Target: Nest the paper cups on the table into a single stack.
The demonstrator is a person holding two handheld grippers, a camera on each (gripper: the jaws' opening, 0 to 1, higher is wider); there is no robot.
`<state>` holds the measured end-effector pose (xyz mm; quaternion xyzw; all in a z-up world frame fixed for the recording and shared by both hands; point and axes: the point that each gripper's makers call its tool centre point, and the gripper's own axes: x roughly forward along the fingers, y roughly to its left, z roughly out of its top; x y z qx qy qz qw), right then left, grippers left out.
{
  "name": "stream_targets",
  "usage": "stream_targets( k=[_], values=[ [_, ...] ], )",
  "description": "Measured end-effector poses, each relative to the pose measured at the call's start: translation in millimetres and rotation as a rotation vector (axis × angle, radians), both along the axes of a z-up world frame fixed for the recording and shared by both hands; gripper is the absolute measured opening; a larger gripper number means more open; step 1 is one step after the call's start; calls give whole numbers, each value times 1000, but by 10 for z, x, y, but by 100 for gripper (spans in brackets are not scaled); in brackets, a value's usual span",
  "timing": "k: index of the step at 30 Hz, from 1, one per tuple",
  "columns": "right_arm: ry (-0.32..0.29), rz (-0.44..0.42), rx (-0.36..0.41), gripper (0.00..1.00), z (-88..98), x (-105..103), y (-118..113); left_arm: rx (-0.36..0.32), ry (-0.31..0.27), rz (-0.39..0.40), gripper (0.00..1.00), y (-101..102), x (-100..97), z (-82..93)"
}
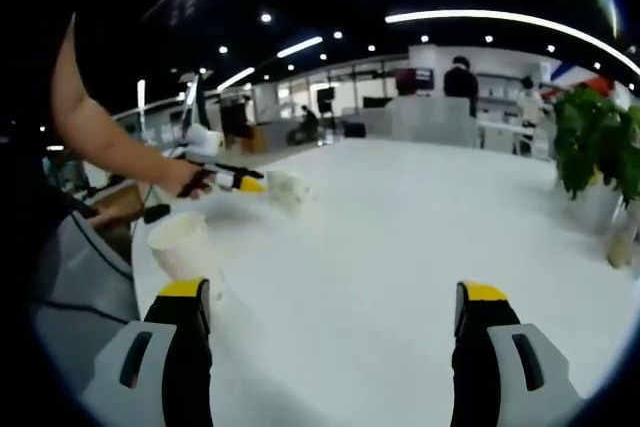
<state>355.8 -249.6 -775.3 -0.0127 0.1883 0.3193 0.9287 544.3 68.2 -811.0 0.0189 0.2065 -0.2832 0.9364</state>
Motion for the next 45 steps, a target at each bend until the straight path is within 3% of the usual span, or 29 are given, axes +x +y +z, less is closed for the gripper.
stream_targets(
  k=[9, 26, 33, 36, 45],
  values=[
    [-2, -3, -2, 100, 21, 32, -1, 31, -9, -37, 67, -59, 189, -38],
    [2, -15, -2, 100, 11, 42, -34, 62, -6, -73, 52, -185, 349, -99],
    [2, -15, -5, 100, 10, 40, -44, 67, 3, -77, 48, -176, 379, -126],
    [3, -18, -3, 100, 8, 46, -46, 66, 14, -86, 41, -182, 341, -140],
    [2, -11, -5, 100, 1, 53, -12, 64, 14, -96, 40, -166, 341, -110]
  ],
)
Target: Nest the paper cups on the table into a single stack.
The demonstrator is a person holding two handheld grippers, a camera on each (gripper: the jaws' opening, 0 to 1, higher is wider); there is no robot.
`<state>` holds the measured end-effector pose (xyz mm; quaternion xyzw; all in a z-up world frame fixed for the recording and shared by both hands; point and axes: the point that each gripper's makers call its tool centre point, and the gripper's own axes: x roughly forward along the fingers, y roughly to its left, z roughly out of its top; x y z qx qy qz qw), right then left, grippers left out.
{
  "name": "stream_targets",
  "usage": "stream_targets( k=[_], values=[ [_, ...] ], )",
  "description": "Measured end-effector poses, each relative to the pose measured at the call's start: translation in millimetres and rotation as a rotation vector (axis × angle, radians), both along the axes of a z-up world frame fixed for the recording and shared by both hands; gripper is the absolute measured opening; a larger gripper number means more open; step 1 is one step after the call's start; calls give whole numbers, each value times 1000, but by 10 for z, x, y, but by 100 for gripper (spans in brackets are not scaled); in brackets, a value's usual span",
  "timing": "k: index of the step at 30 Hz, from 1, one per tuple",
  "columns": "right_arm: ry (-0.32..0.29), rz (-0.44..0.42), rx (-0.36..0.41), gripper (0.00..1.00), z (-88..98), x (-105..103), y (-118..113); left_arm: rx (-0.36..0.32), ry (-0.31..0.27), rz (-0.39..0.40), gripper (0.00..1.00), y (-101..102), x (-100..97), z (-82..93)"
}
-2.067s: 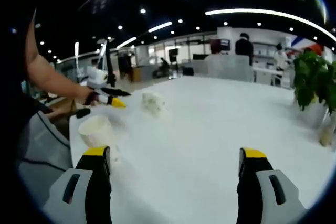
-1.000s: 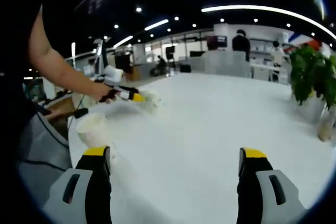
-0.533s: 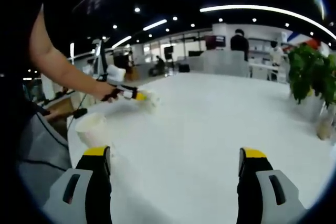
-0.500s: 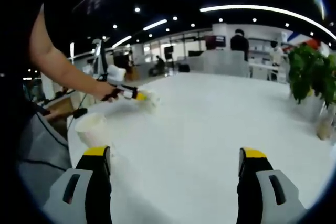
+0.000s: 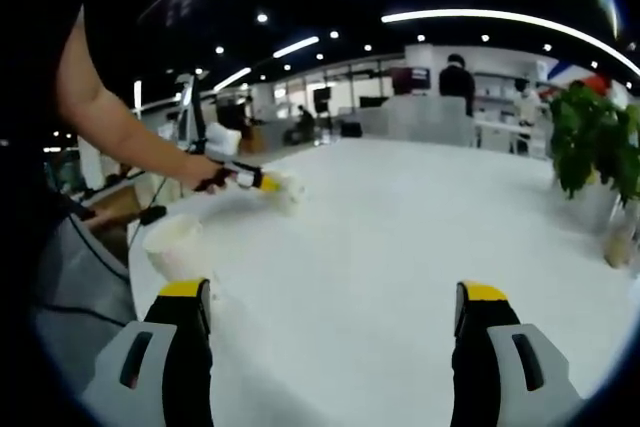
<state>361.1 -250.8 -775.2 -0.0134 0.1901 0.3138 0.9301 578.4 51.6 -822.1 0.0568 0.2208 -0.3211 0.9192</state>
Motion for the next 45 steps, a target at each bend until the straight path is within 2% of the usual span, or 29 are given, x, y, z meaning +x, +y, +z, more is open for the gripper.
stream_targets(
  k=[19, 33, 45],
  values=[
    [-4, 7, -3, 100, 35, 12, 32, 8, 2, -7, 40, 34, 19, 144],
    [-13, 13, -5, 100, 90, 14, 59, -25, -15, 13, 39, 97, 85, 379],
    [-15, 24, -13, 100, 121, 33, 72, -6, -21, 5, 39, 139, 140, 585]
  ],
)
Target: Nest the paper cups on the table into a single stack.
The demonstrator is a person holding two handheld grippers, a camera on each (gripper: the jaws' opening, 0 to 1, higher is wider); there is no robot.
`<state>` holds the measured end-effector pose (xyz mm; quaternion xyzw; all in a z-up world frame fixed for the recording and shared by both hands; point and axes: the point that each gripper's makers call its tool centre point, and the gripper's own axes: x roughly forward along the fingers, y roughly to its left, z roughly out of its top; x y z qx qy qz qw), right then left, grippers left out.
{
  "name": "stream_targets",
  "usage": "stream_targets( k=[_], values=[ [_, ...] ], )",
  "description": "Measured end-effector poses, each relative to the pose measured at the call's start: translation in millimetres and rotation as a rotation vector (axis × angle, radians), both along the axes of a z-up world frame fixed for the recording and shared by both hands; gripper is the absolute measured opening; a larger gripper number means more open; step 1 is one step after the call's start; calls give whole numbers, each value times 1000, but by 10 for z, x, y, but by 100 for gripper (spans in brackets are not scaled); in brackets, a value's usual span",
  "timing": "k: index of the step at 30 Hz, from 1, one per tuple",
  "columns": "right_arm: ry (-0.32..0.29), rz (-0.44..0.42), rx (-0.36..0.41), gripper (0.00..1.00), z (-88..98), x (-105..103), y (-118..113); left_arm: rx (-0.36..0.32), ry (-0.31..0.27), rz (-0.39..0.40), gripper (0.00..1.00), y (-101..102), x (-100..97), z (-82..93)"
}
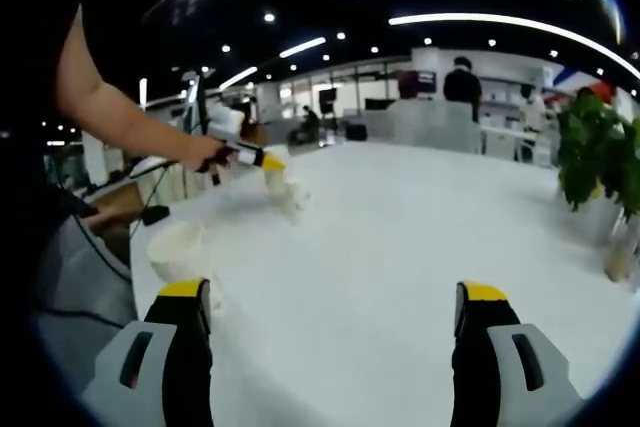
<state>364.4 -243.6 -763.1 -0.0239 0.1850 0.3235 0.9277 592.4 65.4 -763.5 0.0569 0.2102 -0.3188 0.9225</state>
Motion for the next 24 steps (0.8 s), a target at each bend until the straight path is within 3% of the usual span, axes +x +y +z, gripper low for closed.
stream_targets(
  k=[16, 24],
  values=[
    [-6, 17, -9, 100, 50, 47, 48, 19, -29, -31, 39, 62, 160, 526],
    [-9, 21, -14, 100, 66, 55, 49, 29, -40, -57, 39, 30, 135, 726]
  ],
)
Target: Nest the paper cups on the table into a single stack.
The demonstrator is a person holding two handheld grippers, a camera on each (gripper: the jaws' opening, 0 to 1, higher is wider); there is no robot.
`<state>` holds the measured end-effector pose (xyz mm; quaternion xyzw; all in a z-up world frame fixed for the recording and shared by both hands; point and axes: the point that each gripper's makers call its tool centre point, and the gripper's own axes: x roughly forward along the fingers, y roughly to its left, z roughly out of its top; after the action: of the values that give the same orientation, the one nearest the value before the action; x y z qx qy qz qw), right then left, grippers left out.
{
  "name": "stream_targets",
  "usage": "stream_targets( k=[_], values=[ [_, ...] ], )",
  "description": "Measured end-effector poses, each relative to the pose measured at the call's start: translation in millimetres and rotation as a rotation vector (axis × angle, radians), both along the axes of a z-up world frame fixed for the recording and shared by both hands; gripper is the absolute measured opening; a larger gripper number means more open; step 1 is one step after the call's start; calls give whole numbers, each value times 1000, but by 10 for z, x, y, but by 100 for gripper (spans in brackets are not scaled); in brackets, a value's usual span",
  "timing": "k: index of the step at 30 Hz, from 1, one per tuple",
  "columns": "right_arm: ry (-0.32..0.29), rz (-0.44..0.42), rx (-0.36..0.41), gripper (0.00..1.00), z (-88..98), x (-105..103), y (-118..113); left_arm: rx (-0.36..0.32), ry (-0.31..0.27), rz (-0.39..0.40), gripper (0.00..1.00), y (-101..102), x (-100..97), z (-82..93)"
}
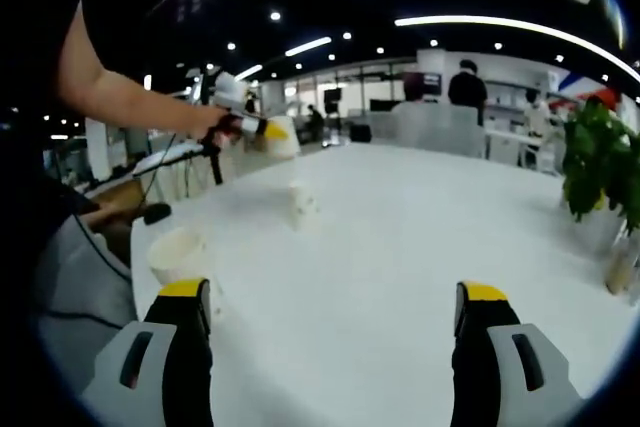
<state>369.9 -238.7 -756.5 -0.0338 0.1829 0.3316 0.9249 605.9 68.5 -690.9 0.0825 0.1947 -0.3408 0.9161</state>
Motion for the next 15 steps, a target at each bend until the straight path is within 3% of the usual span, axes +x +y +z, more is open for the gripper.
stream_targets(
  k=[15],
  values=[
    [-16, -9, -6, 100, 49, 3, 43, 7, -9, -10, 39, 24, -67, 117]
  ],
)
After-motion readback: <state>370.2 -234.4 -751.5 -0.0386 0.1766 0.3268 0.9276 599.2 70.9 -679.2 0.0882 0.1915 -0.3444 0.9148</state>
